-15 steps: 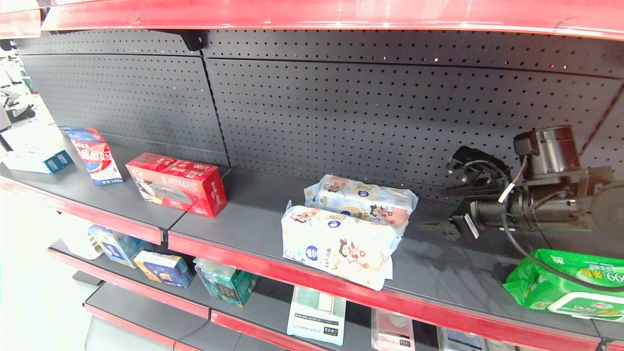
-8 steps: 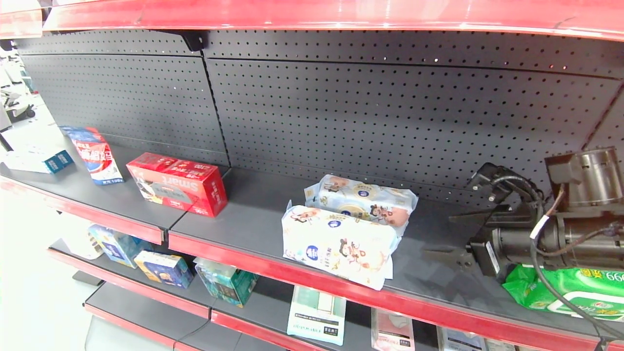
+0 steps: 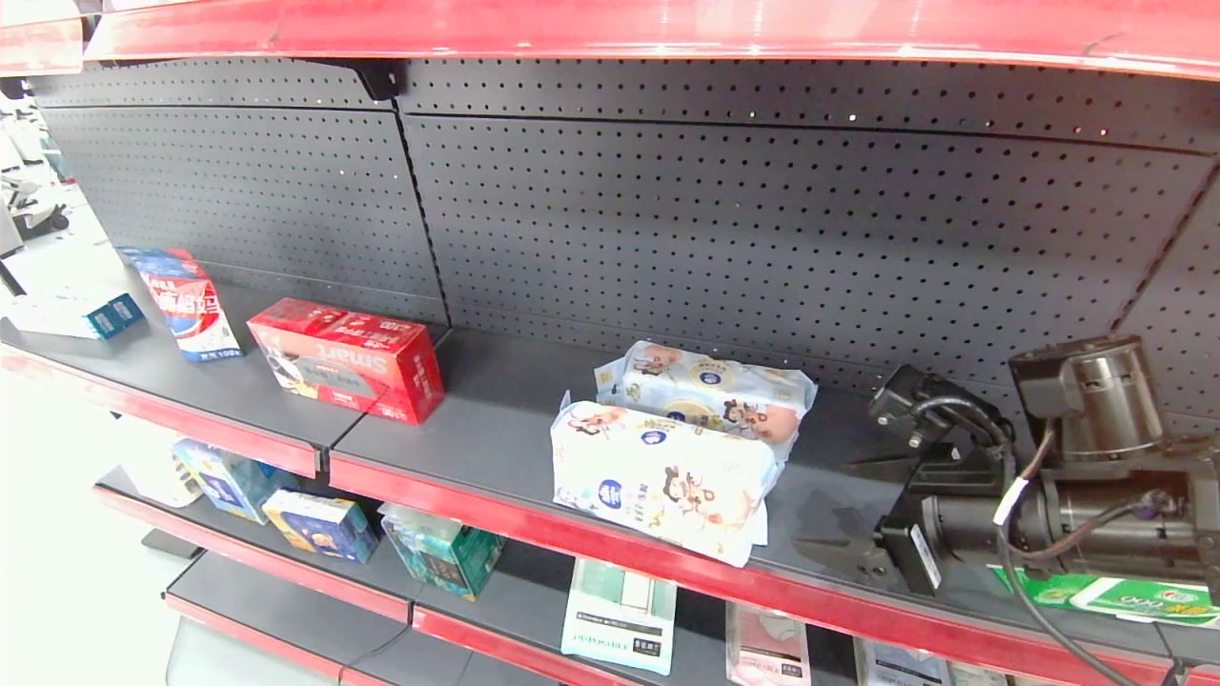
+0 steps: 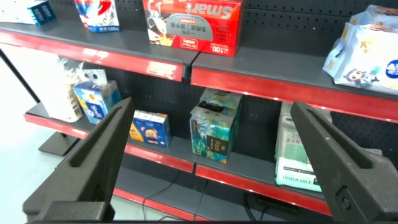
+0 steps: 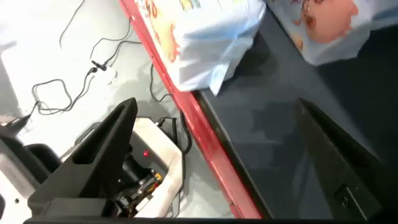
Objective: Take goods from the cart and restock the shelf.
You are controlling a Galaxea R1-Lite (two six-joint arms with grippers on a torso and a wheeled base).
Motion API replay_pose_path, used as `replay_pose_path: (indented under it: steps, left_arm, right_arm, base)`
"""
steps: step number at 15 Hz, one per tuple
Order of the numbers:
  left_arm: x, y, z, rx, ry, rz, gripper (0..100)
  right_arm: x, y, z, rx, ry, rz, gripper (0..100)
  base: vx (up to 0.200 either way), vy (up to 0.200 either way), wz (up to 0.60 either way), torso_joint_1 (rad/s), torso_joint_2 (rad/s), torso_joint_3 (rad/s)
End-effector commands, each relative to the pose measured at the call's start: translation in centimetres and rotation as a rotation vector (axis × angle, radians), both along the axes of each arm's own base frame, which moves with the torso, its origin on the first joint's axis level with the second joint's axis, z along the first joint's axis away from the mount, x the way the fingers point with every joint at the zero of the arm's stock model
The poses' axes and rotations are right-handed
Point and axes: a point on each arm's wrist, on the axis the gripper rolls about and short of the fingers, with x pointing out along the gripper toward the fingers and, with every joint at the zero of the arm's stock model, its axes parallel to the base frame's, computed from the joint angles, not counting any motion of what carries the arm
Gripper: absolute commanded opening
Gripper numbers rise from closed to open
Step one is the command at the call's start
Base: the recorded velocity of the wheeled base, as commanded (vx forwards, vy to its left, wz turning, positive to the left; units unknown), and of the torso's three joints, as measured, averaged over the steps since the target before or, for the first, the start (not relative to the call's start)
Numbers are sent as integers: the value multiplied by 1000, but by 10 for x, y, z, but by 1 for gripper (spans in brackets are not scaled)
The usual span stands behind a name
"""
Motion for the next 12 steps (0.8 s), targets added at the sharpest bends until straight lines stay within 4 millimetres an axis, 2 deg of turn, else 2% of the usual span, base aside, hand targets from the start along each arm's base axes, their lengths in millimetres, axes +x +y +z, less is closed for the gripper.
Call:
replay_pose_path:
  steps: [1,8,12]
  left_arm:
    - [0,0,0,1,1,0,100]
    - [0,0,0,0,1,2,100]
    - [0,0,0,0,1,0,100]
  right_arm:
    - [10,15,-10,-16,26,26,100]
    - [17,34,-8,-9,12,75,100]
    - [18,42,-19,-44,39,78,100]
  base:
    - [0,0,0,0,0,0]
    - [0,0,0,0,0,0]
    - [0,0,0,0,0,0]
